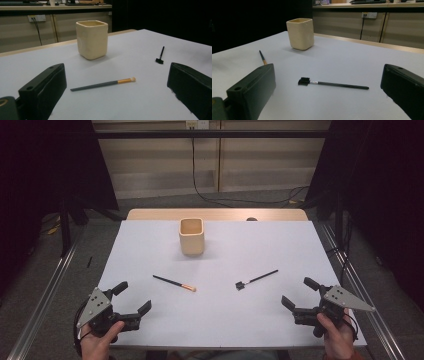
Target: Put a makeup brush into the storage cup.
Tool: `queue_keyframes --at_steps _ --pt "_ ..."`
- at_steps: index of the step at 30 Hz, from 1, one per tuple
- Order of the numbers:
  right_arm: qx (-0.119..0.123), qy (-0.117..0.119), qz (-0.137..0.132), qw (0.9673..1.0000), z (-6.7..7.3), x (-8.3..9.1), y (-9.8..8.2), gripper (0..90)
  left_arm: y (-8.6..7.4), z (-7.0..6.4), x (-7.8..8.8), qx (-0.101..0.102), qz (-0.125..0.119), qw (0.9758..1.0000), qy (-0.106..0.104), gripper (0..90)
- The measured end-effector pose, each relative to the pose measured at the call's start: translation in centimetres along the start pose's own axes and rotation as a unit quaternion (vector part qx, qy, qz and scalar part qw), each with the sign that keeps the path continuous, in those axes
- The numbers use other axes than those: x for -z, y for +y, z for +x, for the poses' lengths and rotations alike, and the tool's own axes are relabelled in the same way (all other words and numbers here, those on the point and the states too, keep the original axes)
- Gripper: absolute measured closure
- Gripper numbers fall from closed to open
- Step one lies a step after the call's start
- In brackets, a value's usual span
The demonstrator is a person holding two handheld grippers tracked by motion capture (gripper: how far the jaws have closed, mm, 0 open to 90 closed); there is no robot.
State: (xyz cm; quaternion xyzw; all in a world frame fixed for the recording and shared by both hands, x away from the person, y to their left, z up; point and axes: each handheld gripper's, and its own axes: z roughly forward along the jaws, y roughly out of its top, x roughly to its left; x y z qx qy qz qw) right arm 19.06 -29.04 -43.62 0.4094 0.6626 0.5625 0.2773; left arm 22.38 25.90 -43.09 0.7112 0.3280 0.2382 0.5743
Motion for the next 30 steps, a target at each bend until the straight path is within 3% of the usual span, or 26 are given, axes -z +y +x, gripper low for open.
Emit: queue_keyframes --at_steps 18,30 --pt "-0.004 -0.001 -0.004 1.0000 0.2 0.1 0.1 0.0 0.5 -0.5 -0.3 -0.004 0.001 0.9998 -0.021 2.8" --pt "-0.001 0.002 0.002 1.0000 0.0 0.0 0.0 0.0 1.8 -0.7 -2.2 -0.023 0.020 0.9990 -0.034 2.8"
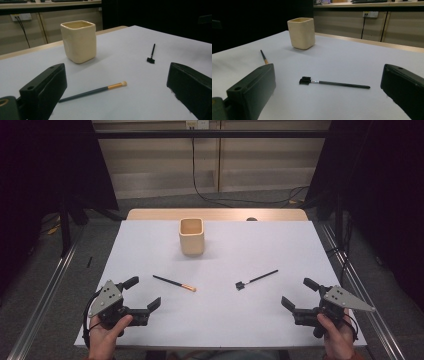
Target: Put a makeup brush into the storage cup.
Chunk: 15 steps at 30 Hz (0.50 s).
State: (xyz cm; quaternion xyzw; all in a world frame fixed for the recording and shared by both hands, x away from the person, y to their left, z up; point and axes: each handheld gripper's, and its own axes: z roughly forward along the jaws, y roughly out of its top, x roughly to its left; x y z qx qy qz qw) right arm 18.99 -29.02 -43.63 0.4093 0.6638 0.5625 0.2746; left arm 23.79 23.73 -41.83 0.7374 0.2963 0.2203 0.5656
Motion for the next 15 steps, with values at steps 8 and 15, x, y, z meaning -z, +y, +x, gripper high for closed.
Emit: queue_keyframes --at_steps 8,15 --pt "0.001 0.003 0.000 1.0000 0.1 -0.1 0.0 0.0 1.0 0.3 -0.6 0.002 0.006 0.9999 -0.011 3.0" --pt "0.000 0.007 0.001 1.0000 0.1 -0.1 0.0 0.0 1.4 0.5 -1.4 0.002 0.030 0.9991 -0.030 2.7"
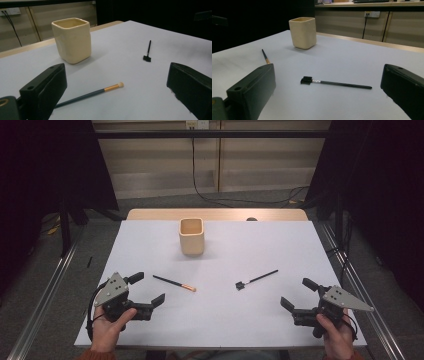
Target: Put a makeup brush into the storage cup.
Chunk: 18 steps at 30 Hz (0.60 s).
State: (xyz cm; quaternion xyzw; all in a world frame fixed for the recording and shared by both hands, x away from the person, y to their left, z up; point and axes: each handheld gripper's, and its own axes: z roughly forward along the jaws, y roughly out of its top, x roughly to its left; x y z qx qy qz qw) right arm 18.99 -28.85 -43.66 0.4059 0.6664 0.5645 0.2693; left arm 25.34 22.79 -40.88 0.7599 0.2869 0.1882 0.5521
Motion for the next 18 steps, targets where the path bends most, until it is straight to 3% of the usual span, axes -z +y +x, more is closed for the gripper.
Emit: queue_keyframes --at_steps 9,11,13,18 --pt "0.006 0.005 0.003 1.0000 0.0 0.0 0.0 0.0 0.8 1.1 -1.3 -0.008 0.016 0.9998 -0.008 3.0" --pt "0.004 0.007 0.002 1.0000 0.0 -0.1 0.0 0.0 1.0 1.4 -1.5 0.002 0.023 0.9997 0.003 3.0" --pt "0.000 0.012 0.003 0.9999 0.0 -0.2 -0.1 0.0 1.5 1.8 -2.1 0.008 0.016 0.9998 0.001 3.0" --pt "0.000 0.013 0.003 0.9999 0.1 -0.2 -0.1 0.0 2.5 1.9 -3.1 -0.009 0.023 0.9997 -0.004 3.0"
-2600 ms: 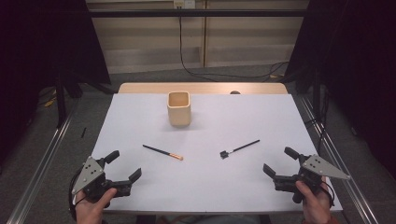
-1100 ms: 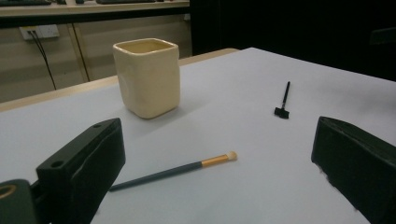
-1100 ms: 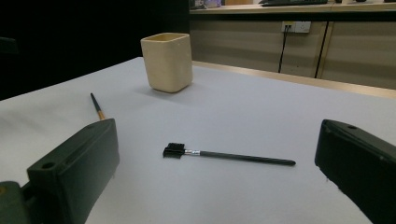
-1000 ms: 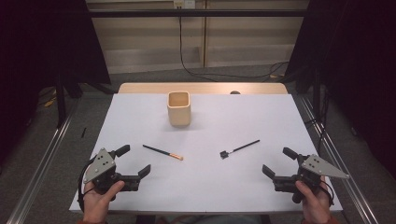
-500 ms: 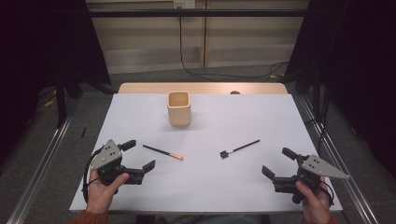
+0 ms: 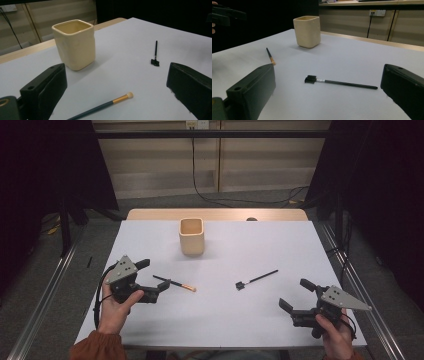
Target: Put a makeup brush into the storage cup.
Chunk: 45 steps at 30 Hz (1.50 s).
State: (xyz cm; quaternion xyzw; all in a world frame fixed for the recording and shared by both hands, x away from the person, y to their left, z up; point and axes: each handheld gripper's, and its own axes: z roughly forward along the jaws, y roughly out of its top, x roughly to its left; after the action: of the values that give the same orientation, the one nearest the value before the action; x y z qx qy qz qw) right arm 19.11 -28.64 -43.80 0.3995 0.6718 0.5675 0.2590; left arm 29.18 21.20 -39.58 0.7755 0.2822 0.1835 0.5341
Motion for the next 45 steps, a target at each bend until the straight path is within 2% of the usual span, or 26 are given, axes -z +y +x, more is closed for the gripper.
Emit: queue_keyframes --at_steps 3,8,13,18,24,30,32,38,42,43,45 --pt "0.000 0.001 0.001 1.0000 -0.1 0.0 0.0 0.0 0.5 0.2 -0.5 -0.007 0.008 0.9999 -0.003 3.0" --pt "0.000 -0.004 0.001 1.0000 0.0 0.1 0.0 0.0 0.5 0.9 -1.1 -0.002 0.016 0.9998 -0.014 2.6" --pt "0.003 0.000 0.004 1.0000 -0.1 0.0 -0.1 0.0 0.6 1.3 -1.6 -0.007 0.025 0.9995 -0.016 2.6" --pt "0.002 0.001 0.006 1.0000 0.0 0.0 -0.1 0.0 1.2 1.7 -2.1 -0.012 0.024 0.9993 -0.025 2.6" --pt "0.002 -0.003 0.003 1.0000 -0.1 0.1 0.0 0.0 2.1 2.2 -2.8 -0.016 0.010 0.9995 -0.023 2.6" --pt "0.002 -0.001 0.004 1.0000 -0.1 0.1 -0.1 0.0 3.0 2.6 -3.6 -0.027 0.020 0.9990 -0.030 3.1" --pt "0.003 -0.001 0.005 1.0000 0.0 0.1 -0.1 0.0 3.2 2.7 -4.1 -0.038 0.035 0.9981 -0.034 4.2" --pt "0.002 0.001 0.007 1.0000 0.0 0.0 -0.1 0.0 3.5 3.1 -4.9 -0.037 0.061 0.9966 -0.043 4.1" --pt "0.000 0.001 0.007 1.0000 0.0 0.0 -0.1 0.0 3.4 3.2 -5.5 -0.045 0.095 0.9934 -0.045 3.8" --pt "0.001 0.001 0.007 1.0000 0.0 0.0 -0.1 0.0 3.4 3.3 -5.6 -0.054 0.101 0.9925 -0.044 3.9" --pt "0.001 0.002 0.007 1.0000 0.0 0.0 -0.1 0.0 3.5 3.2 -5.7 -0.056 0.111 0.9912 -0.046 3.9"
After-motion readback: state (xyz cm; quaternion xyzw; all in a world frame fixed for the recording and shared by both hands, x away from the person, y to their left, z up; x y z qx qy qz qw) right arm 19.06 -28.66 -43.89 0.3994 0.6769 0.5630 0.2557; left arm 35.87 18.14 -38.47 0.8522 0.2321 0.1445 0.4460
